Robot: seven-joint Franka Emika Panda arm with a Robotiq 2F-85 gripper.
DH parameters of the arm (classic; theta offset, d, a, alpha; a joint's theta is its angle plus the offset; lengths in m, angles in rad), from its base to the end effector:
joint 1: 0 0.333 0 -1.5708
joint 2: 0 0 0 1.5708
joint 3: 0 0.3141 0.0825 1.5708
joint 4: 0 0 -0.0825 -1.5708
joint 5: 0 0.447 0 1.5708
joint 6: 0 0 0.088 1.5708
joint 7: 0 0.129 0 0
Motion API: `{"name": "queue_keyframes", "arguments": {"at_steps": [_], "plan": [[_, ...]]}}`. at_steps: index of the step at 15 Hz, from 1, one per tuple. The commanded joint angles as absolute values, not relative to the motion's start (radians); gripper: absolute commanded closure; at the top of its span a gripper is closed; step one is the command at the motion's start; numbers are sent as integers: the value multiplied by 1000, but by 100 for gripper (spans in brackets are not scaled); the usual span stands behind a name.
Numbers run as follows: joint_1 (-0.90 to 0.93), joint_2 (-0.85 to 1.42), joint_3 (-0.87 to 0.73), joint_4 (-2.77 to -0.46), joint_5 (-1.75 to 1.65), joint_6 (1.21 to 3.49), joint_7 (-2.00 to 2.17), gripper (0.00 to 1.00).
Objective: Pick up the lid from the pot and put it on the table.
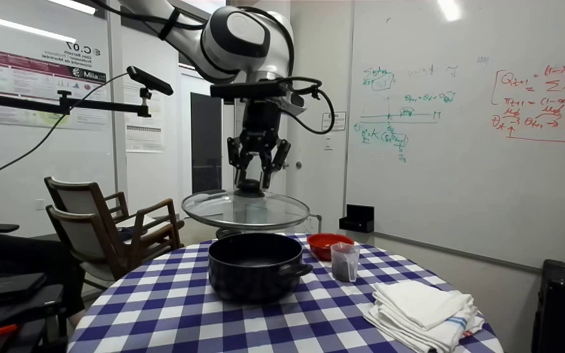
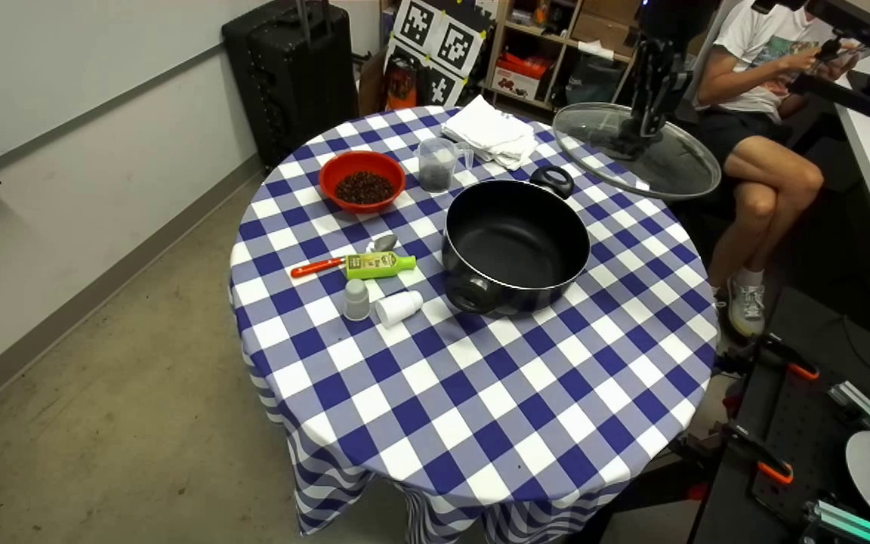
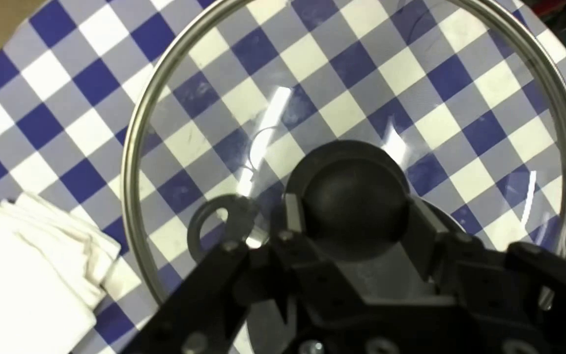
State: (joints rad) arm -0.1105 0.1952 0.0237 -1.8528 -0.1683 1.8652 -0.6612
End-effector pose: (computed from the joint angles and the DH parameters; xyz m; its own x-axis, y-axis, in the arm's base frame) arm 0.6367 -0.0722 0.3515 0.7808 0.5790 -0.2347 0.5957 -0.8032 0.0002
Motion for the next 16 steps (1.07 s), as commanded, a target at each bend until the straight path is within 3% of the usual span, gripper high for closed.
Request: {"name": "queue_keyframes", "arguments": {"at_steps": [1,16], "plan": [[-146,187,-30,-1891,-117,1828,-667,75],[-292,495,-98,-1831,82,1897,-415,75]]}}
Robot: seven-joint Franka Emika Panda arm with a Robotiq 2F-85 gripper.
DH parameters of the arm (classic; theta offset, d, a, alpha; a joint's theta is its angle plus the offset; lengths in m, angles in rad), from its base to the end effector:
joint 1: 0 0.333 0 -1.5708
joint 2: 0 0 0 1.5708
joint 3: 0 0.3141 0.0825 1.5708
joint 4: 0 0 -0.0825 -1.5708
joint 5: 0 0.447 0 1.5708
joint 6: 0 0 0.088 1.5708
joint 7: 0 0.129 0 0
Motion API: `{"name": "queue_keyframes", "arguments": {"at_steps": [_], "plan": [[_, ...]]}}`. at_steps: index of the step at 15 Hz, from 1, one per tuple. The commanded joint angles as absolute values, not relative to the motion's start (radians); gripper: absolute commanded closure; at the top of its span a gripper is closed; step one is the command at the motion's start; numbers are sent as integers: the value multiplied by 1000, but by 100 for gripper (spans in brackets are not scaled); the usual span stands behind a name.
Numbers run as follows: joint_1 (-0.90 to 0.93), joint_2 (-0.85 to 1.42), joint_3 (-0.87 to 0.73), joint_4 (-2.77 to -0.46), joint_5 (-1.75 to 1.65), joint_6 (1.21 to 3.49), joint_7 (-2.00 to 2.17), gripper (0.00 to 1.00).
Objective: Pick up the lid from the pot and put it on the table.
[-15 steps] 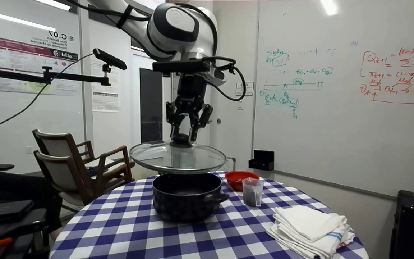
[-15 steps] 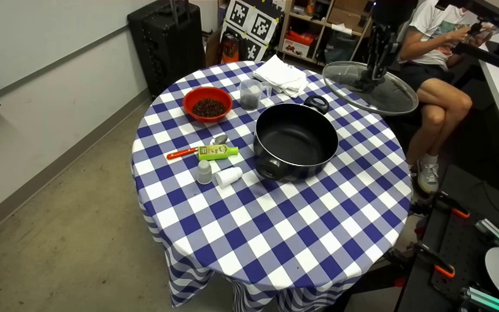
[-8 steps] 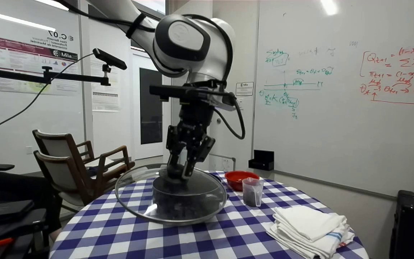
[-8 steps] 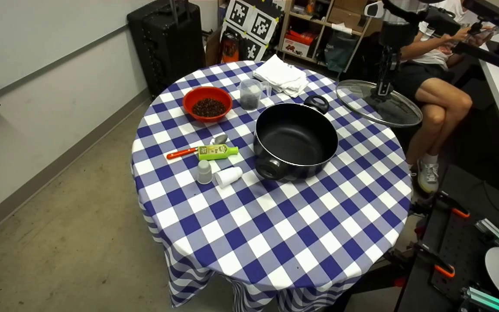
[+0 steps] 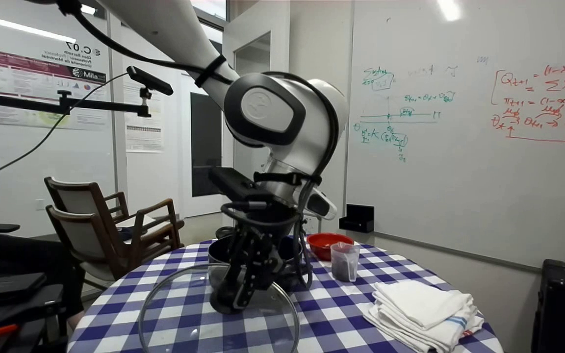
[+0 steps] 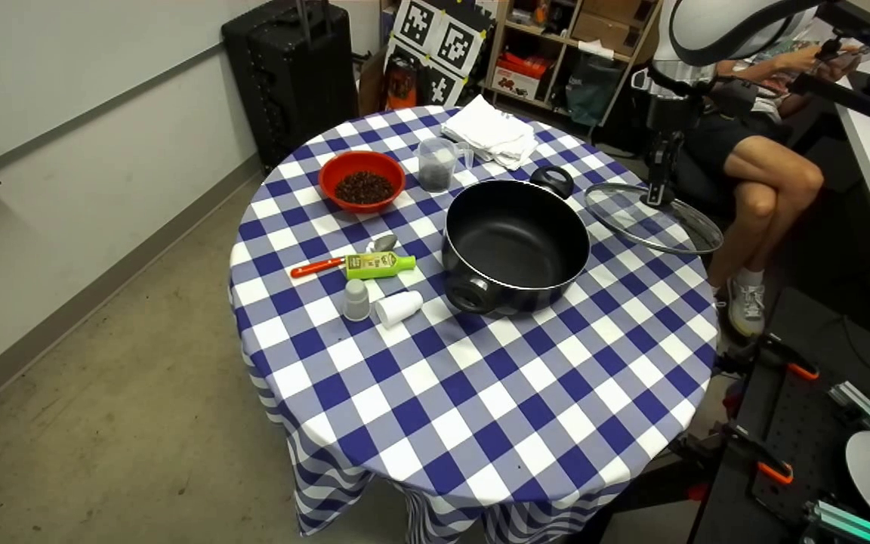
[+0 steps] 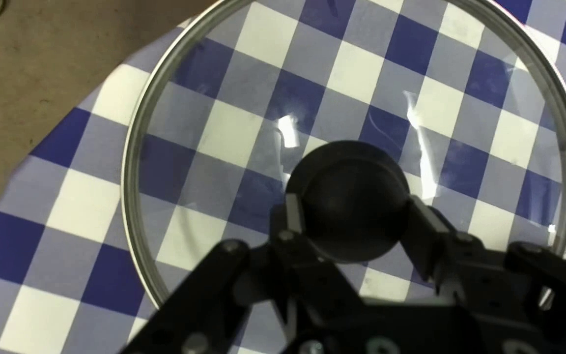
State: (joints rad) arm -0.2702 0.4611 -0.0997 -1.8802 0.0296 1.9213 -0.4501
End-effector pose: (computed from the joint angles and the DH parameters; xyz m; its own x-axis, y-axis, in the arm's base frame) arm 0.5788 -0.2222 0.1731 0.9226 0.0907 -0.3749 0.0338 -0.9872 -0.1556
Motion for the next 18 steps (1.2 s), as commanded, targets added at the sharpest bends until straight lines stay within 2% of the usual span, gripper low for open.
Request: {"name": "queue_keyframes", "arguments": {"at_steps": [1,10,18], "plan": [[-298,509,-96,-1823,101,1899,-401,75],[-312,625,-109,-1743,178,1970,-214,75],[-254,629,-176,-1774,106,2134,34,75]]}}
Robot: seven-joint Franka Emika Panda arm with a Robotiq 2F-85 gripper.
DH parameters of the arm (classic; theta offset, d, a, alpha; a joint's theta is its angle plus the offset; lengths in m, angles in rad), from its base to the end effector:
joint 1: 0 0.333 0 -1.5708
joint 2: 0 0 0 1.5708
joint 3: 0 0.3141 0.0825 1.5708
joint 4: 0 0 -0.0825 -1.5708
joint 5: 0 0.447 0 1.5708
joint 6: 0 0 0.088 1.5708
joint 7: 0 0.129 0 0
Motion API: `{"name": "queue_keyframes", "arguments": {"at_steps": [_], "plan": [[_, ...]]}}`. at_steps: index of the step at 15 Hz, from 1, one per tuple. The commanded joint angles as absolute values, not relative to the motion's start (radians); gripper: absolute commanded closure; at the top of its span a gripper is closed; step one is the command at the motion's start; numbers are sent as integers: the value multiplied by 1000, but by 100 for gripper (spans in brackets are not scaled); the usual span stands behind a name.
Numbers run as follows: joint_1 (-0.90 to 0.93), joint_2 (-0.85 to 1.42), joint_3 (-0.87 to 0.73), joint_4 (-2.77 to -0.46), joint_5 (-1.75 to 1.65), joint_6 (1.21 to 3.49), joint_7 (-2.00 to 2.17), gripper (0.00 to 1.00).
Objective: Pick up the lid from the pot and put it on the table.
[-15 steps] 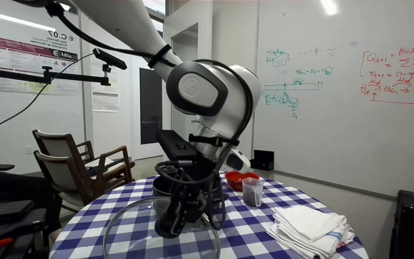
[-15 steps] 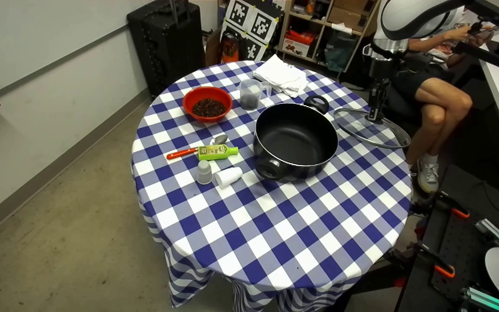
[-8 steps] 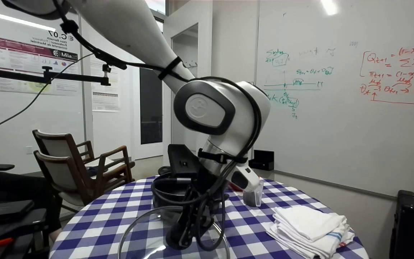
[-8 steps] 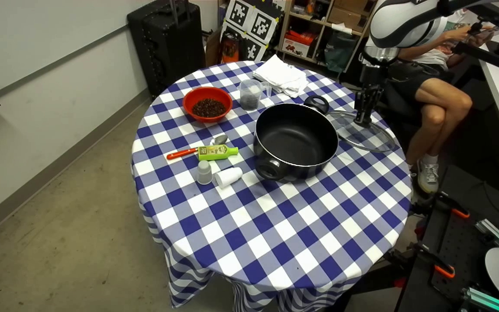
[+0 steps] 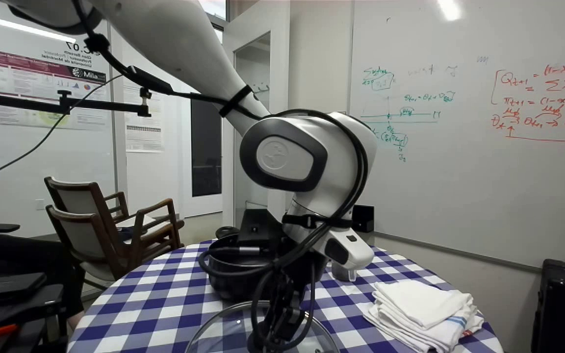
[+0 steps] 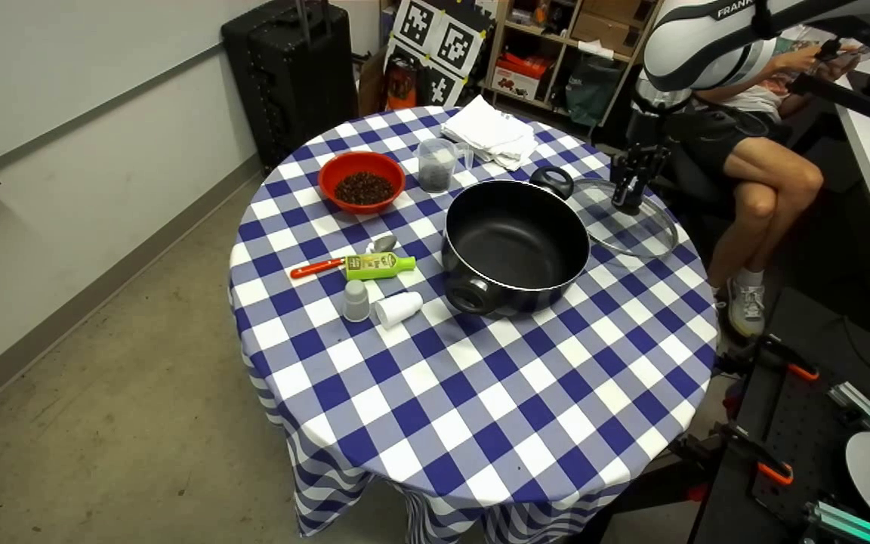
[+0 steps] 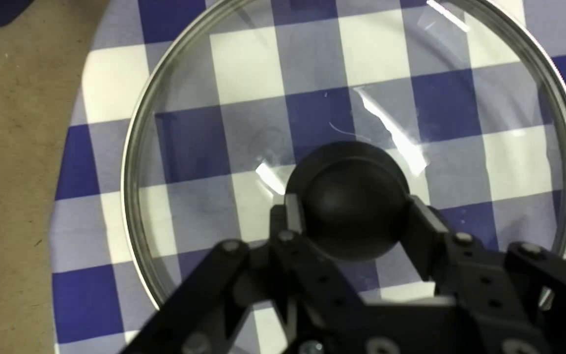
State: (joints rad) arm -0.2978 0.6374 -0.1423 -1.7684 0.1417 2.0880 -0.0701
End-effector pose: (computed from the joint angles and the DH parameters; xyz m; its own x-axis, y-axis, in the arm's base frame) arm 0.6004 -0.2723 0.1139 0.8625 -0.4057 -0.3027 -0.4348 -0.8999 -0.0327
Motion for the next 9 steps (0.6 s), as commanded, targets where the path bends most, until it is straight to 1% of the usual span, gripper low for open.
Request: {"name": "queue_keyframes", "arguments": {"at_steps": [1,9], "plan": [[-248,631,-179,-1774,100,2141,55,75],[-205,647,-184,-1789,75,2172,170,75]]}}
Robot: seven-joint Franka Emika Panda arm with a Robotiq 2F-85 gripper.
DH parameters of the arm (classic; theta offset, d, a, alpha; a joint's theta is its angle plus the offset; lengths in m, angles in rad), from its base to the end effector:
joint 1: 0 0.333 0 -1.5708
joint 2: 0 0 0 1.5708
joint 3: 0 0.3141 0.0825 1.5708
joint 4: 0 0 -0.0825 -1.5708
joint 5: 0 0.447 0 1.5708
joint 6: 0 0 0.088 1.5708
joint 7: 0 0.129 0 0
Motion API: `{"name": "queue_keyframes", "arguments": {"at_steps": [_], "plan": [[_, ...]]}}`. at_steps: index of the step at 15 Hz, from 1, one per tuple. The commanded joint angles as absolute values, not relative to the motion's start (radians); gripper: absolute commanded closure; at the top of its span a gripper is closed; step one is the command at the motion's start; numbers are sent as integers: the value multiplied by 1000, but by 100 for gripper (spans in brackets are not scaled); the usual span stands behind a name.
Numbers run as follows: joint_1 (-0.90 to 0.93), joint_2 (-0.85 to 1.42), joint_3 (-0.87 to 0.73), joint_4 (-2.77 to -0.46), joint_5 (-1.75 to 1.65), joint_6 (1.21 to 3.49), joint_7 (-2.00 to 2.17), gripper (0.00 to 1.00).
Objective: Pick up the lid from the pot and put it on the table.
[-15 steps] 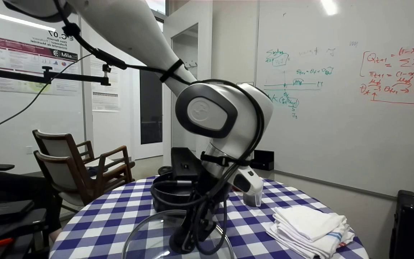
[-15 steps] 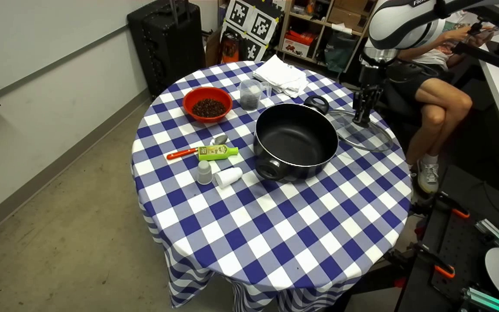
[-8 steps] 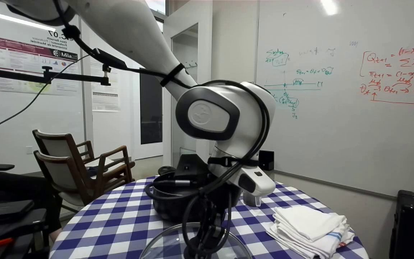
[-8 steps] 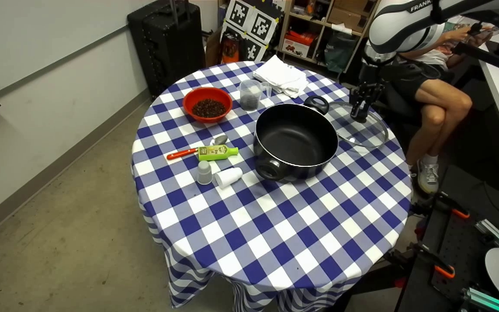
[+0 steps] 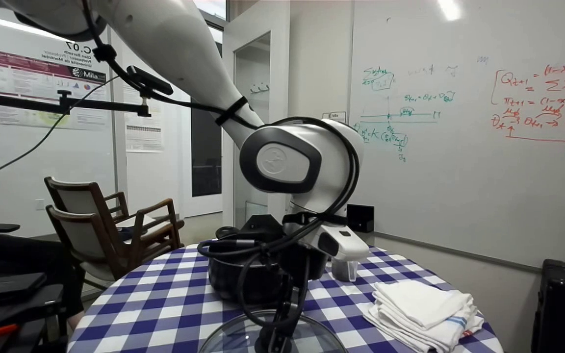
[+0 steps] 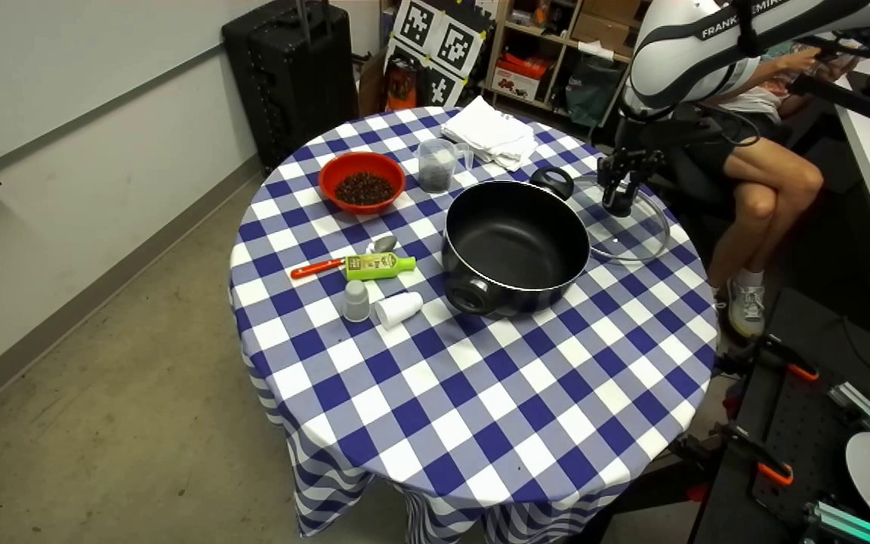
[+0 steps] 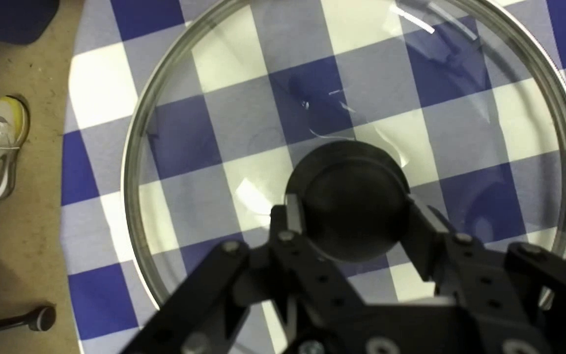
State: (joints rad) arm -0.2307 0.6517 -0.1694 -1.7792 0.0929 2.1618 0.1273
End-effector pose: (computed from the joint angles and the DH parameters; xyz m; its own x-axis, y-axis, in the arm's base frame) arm 0.6123 -0.2538 0.1054 0.8117 -0.5294 -0.2468 -0.5292 -0.8454 0.0731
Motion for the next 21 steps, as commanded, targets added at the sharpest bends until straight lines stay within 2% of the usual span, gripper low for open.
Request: {"name": "queue_keyframes", "arguments": {"at_steps": [1,6,7,8,9,11,12,14,15,21], "plan": [[-203,655,-184,-1787,76,2169,177,75],[-209,672,-176,-1780,89,2156,172,75],[-213,671,-172,-1779,94,2149,164,52],[-214,669,-171,-1779,94,2145,158,25],[-215,664,-169,-1782,94,2142,151,23],[-222,641,-162,-1802,104,2149,133,9],[-217,672,-170,-1778,95,2154,152,28],[-217,667,-169,-1779,95,2154,151,13],[-217,666,-169,-1779,95,2154,150,10],[-217,665,-169,-1779,95,2154,150,9]]}}
